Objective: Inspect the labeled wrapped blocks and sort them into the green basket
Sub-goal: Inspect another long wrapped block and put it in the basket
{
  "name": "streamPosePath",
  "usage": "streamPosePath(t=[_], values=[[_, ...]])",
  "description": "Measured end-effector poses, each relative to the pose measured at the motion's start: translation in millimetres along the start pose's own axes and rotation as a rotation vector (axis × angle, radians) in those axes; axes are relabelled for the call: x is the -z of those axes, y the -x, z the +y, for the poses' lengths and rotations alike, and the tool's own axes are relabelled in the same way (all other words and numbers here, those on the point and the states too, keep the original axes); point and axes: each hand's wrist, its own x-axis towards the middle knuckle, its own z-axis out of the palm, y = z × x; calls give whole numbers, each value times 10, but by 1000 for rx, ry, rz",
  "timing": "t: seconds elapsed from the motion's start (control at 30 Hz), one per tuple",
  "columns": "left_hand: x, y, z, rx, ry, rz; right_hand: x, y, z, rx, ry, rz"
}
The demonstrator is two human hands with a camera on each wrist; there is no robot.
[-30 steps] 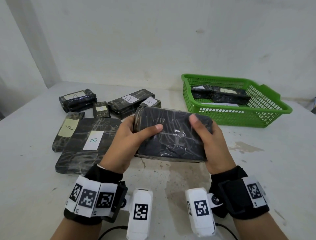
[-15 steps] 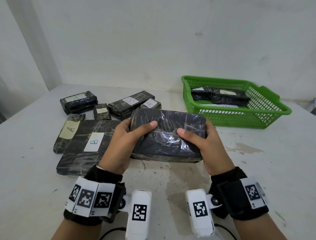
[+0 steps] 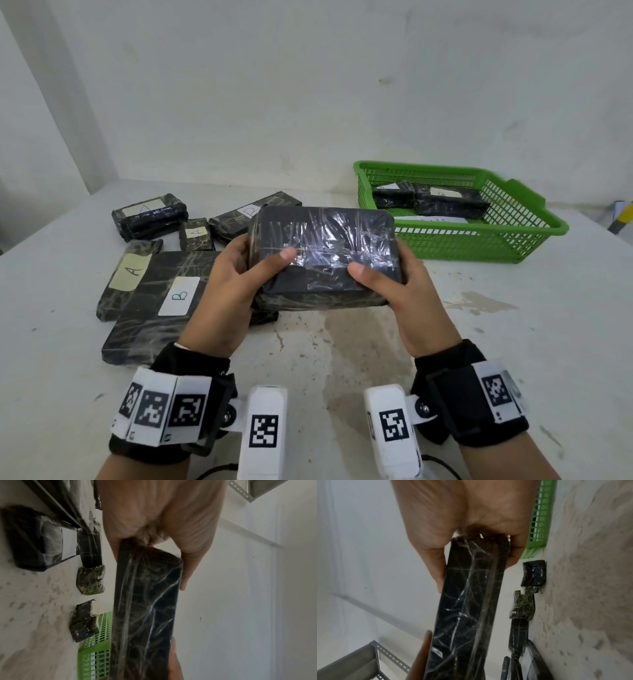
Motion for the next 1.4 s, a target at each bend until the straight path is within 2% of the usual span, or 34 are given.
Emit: streamPosePath(t=[0.1, 0.27, 0.37, 0.57, 0.83, 1.0, 1.2, 1.4], values=[[3, 1, -7, 9, -20, -40, 13, -13, -2, 8, -4, 12], [14, -22, -44, -6, -12, 6, -28, 17, -3, 29, 50, 17], [9, 2, -24, 14, -37, -27, -46, 32, 15, 38, 79, 41], [-59, 58, -10, -6, -175, -4, -62, 44, 39, 83, 115, 53], [-78, 75, 9, 29, -103, -40, -76, 68, -16, 79, 80, 150], [-69, 28, -20, 54, -29, 54, -96, 55, 23, 104, 137, 153], [-24, -4, -5, 52, -35, 90, -88, 58, 20, 97, 64, 98], [-47, 0, 13, 129, 16, 156, -109, 86, -9, 149, 78, 49]])
